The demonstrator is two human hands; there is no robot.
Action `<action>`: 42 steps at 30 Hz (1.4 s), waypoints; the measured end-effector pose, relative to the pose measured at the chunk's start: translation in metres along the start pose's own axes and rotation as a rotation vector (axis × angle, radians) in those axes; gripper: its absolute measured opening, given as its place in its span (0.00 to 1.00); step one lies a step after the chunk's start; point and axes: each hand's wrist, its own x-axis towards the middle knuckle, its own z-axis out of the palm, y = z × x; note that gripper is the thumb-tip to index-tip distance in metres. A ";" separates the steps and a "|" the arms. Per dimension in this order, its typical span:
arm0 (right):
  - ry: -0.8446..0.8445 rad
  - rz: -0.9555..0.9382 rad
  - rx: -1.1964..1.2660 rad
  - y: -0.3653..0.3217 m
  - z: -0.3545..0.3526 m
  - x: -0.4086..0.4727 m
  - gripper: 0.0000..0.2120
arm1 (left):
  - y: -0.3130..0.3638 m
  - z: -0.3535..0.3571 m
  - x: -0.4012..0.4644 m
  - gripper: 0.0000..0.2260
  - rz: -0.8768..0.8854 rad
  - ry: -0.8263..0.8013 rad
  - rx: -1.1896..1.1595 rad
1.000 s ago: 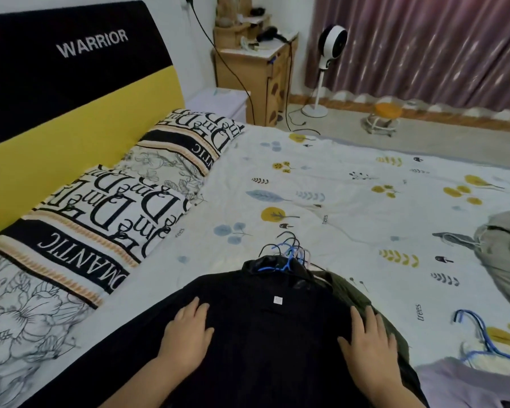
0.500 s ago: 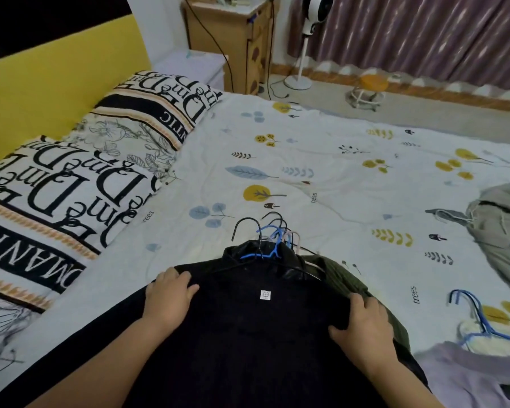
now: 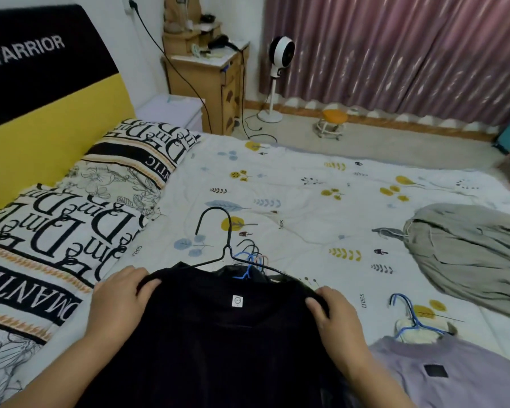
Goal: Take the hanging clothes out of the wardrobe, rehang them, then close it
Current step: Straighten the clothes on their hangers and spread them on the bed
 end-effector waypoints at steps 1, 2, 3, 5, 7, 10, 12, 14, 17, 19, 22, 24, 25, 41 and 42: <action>0.020 -0.014 0.004 -0.006 -0.010 -0.004 0.09 | 0.006 -0.012 -0.003 0.06 0.002 0.012 -0.013; 0.039 -0.027 0.010 -0.010 -0.019 -0.008 0.09 | 0.014 -0.023 -0.006 0.05 0.001 0.027 -0.025; 0.060 -0.038 0.012 -0.015 -0.030 -0.013 0.09 | 0.022 -0.034 -0.009 0.05 -0.003 0.042 -0.040; 0.096 -0.063 0.015 -0.024 -0.051 -0.023 0.09 | 0.038 -0.056 -0.015 0.05 -0.011 0.066 -0.074; 0.122 -0.080 0.015 -0.030 -0.074 -0.035 0.09 | 0.055 -0.078 -0.022 0.05 -0.005 0.087 -0.099; 0.167 -0.095 0.017 -0.037 -0.110 -0.053 0.09 | 0.081 -0.110 -0.030 0.05 0.020 0.103 -0.125; 0.200 -0.110 0.014 -0.042 -0.133 -0.065 0.08 | 0.096 -0.130 -0.033 0.04 0.045 0.109 -0.137; 0.245 -0.127 0.001 -0.045 -0.162 -0.077 0.07 | 0.116 -0.150 -0.039 0.04 0.068 0.125 -0.158; 0.318 -0.155 -0.021 -0.047 -0.204 -0.090 0.06 | 0.151 -0.179 -0.047 0.05 0.130 0.173 -0.171; 0.363 -0.185 -0.035 -0.045 -0.233 -0.097 0.05 | 0.177 -0.196 -0.053 0.04 0.172 0.210 -0.176; 0.418 -0.222 -0.068 -0.040 -0.275 -0.109 0.04 | 0.217 -0.219 -0.067 0.07 0.234 0.266 -0.181; 0.451 -0.224 -0.076 -0.034 -0.303 -0.115 0.04 | 0.244 -0.232 -0.079 0.08 0.265 0.289 -0.206; 0.470 -0.229 -0.068 -0.030 -0.316 -0.119 0.04 | 0.258 -0.237 -0.084 0.08 0.282 0.295 -0.215; 0.656 -0.303 -0.068 0.072 -0.502 -0.136 0.05 | 0.455 -0.243 -0.159 0.08 0.386 0.228 -0.252; 0.667 -0.299 -0.074 0.078 -0.510 -0.133 0.06 | 0.464 -0.240 -0.160 0.08 0.403 0.206 -0.244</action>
